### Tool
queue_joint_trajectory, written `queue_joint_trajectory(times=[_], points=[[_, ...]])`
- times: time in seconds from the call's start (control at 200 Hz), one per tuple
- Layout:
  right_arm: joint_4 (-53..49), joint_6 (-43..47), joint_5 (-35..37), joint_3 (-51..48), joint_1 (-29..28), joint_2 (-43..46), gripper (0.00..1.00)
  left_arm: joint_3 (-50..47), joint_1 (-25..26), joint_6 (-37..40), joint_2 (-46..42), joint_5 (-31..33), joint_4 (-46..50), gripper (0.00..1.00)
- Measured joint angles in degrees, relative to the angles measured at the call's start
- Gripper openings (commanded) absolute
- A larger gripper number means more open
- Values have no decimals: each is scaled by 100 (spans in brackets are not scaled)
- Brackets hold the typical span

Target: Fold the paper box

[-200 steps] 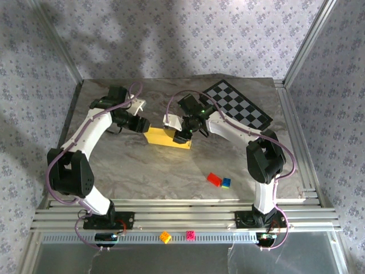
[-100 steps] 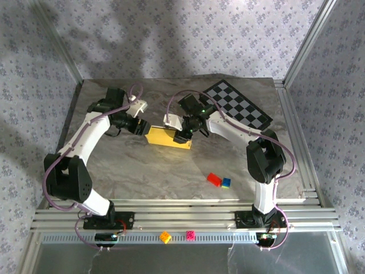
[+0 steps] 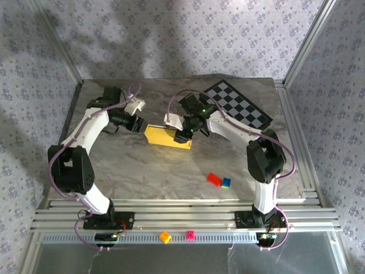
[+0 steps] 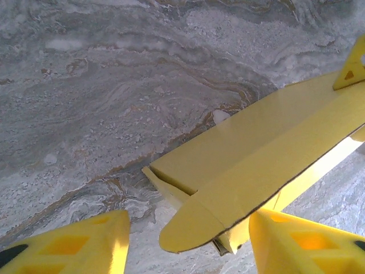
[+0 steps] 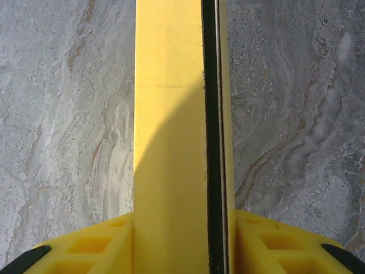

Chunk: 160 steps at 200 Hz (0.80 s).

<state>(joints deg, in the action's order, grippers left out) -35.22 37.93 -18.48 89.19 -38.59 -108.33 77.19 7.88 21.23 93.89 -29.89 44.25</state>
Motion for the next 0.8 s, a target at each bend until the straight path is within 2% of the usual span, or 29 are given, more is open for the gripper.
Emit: queue_joint_trajectory(times=[0.1,0.185,0.345,0.63,0.8], points=[[0,-2,0,0,0,0,43,9,0,-22,98,-107,-2,43],[0,-2,0,0,0,0,43,26,0,-28,118,-181,2,31],[0,-17,0,0,11,0,43,214,0,-114,120,-291,7,25],[0,-22,4,0,26,0,43,444,0,-223,260,-442,98,26],[-2,-24,7,0,26,0,43,457,11,-240,284,-413,111,38]])
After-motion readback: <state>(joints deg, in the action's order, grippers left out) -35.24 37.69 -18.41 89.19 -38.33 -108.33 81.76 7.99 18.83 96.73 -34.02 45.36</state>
